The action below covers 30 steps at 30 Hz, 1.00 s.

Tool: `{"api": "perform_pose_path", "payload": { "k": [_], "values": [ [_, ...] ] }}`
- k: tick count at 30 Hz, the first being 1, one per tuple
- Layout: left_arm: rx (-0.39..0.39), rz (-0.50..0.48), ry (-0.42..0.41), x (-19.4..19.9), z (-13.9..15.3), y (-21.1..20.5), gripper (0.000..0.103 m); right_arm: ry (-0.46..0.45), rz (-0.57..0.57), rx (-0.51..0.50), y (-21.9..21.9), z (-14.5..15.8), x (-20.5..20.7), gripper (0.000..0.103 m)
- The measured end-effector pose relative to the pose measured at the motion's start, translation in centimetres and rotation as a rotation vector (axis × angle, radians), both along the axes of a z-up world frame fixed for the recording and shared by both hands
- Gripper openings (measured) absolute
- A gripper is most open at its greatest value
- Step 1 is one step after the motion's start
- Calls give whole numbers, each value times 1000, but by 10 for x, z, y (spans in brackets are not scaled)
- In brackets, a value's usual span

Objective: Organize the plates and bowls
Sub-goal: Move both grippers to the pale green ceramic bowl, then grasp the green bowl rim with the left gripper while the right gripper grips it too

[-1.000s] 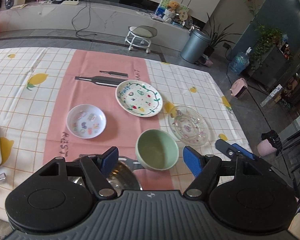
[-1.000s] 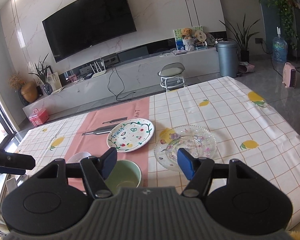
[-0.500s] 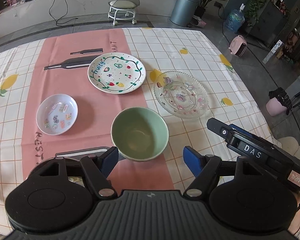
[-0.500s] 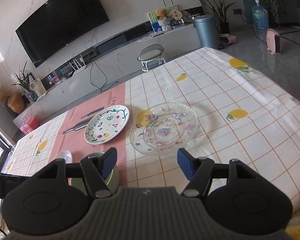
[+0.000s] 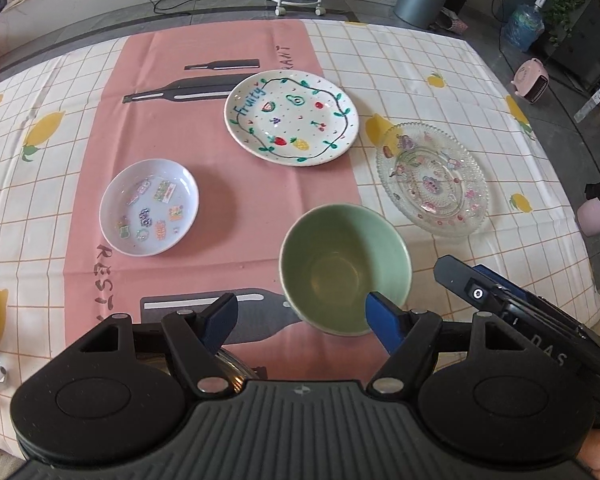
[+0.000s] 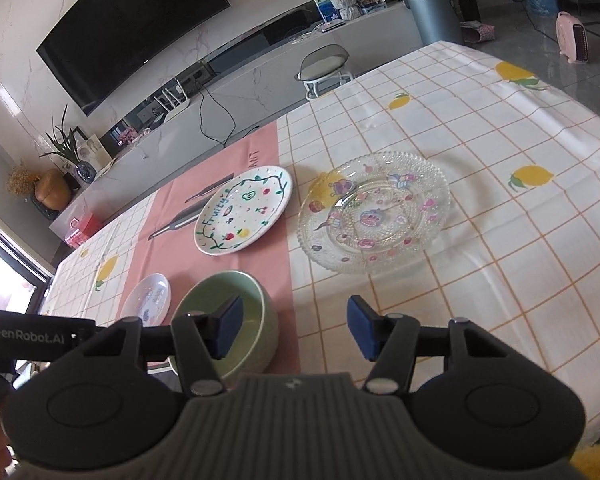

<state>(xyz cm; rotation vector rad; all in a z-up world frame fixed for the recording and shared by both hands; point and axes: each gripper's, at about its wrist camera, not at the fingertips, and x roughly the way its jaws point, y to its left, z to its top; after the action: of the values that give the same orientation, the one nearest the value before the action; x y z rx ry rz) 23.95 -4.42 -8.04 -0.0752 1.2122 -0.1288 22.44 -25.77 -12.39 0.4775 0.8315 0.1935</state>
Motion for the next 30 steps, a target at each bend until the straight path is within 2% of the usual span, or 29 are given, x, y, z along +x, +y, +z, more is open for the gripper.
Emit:
{"api": "perform_pose_path", "payload": {
  "k": [8,11,13,15,18,25,28,30],
  "values": [
    [55,2,31,13,-15,6,85,53,3,53,18,-9,15,58],
    [79,-4,37,15,-19,6,82,89,-11,76,24,-15,20,57],
    [85,-5,41,17,-22,6,82,97,-22,58,28,-16,21,54],
    [91,-12,43,19,-25,5,80,100,-22,51,31,-18,22,46],
    [101,-27,39,22,-27,3,78,112,-20,54,33,-21,24,46],
    [82,-75,65,32,-37,-1,64,153,-26,50,35,-29,29,40],
    [74,-88,80,35,-40,-2,57,172,-16,54,38,-33,32,35],
    [63,-96,70,35,-41,-1,57,183,-7,49,40,-34,33,30]
  ]
}}
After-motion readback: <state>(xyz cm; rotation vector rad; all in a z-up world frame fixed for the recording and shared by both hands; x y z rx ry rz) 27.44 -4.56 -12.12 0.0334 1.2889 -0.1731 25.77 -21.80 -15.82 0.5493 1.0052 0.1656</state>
